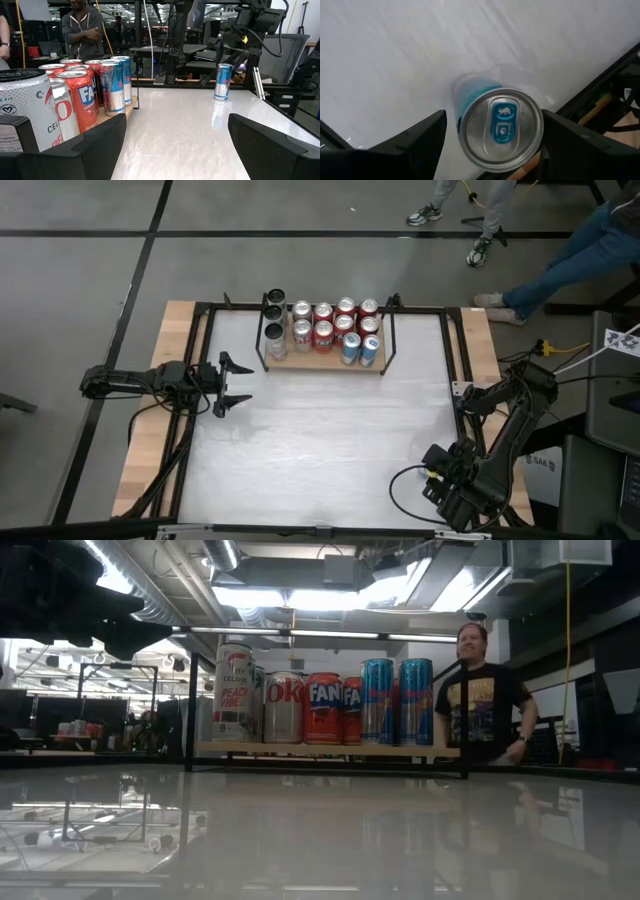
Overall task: Place canned beverage on shelf
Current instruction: Put the white and blue soda can on the shelf aligned with other pink soda can
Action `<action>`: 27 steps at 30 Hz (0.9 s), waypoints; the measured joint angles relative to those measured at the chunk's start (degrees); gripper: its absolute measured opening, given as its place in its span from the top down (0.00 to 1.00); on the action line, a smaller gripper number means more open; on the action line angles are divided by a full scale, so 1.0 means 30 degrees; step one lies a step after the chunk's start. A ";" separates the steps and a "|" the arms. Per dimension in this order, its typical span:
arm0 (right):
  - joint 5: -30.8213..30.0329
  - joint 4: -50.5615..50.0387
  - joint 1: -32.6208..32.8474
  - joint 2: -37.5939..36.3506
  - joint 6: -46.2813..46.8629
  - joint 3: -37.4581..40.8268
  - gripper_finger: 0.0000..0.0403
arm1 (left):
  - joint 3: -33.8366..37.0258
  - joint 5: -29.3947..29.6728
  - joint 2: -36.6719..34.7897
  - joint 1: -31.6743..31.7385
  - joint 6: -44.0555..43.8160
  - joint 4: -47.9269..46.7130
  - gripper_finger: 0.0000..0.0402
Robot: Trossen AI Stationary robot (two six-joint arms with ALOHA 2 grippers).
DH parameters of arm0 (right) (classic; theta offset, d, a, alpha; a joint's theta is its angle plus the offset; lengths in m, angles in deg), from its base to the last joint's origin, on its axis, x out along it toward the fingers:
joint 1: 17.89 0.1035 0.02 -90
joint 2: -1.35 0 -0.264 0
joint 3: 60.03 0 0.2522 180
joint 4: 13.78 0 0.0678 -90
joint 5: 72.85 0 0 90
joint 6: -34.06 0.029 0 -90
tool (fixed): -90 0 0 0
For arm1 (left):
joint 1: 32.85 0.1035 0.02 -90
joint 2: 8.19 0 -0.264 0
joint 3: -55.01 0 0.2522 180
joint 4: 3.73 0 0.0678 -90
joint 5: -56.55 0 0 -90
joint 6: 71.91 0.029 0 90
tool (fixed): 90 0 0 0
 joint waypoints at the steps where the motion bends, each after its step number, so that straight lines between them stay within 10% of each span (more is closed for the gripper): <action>1: 0.0000 0.0031 0.0002 0.0000 0.0000 0.0029 0.24 | 0.0000 0.0002 0.0000 -0.0003 0.0000 0.0005 0.14; 27: -0.0677 0.0554 0.0007 0.0000 -0.0510 0.0029 0.24 | 0.0000 0.0002 0.0000 -0.0003 0.0000 0.0000 0.14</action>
